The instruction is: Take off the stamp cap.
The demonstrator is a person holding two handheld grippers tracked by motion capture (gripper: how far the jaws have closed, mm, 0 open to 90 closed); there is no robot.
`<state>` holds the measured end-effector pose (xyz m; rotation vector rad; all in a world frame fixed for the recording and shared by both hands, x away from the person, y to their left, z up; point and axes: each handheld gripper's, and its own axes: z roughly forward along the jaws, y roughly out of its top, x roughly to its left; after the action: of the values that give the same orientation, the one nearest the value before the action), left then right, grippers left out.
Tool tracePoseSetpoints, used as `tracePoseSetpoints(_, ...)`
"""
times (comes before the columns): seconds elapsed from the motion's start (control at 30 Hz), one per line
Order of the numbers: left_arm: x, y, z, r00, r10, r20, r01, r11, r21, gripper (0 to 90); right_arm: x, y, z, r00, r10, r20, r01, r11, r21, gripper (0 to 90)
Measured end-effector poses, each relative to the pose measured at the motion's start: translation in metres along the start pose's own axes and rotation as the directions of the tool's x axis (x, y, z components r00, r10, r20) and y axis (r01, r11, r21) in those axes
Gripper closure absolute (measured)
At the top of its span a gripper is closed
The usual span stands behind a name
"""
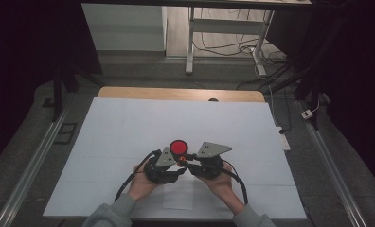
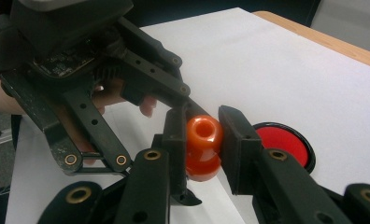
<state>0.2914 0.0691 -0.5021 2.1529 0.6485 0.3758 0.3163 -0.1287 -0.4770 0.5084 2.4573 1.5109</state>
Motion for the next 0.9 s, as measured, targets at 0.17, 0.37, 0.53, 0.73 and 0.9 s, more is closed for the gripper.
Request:
tracePoseSetpoints(0.17,-0.0001,-0.0001,-0.0003,1.0000,0.003,-0.002,-0.003,1.0000,-0.004,55.5,-0.0001,-0.0001,0.0003,1.0000,0.001,-0.002,-0.001,1.000,-0.001,72.0)
tracePoseSetpoints(0.37,-0.0004,-0.0002,-0.0005,1.0000,0.006,-0.006,-0.006,1.0000,-0.005,60.9,-0.0002,-0.0002,0.0004,1.0000,0.002,-0.003,-0.002,1.000,-0.001,72.0)
tracePoseSetpoints(0.53,-0.0006,-0.0005,-0.0008,0.9999,0.010,-0.013,-0.010,0.9999,-0.005,63.1,-0.0005,-0.0002,0.0002,1.0000,0.005,-0.005,-0.005,1.000,-0.002,72.1)
tracePoseSetpoints(0.73,-0.0017,-0.0004,-0.0013,0.9995,0.018,-0.025,-0.018,0.9998,-0.011,63.2,-0.0012,-0.0003,-0.0006,0.9998,0.017,-0.010,-0.017,1.000,-0.008,72.1)
tracePoseSetpoints(0.9,-0.0031,-0.0008,-0.0005,0.9990,0.025,-0.038,-0.026,0.9996,-0.012,63.6,-0.0015,-0.0008,0.0000,0.9995,0.029,-0.012,-0.029,0.999,-0.014,72.1)
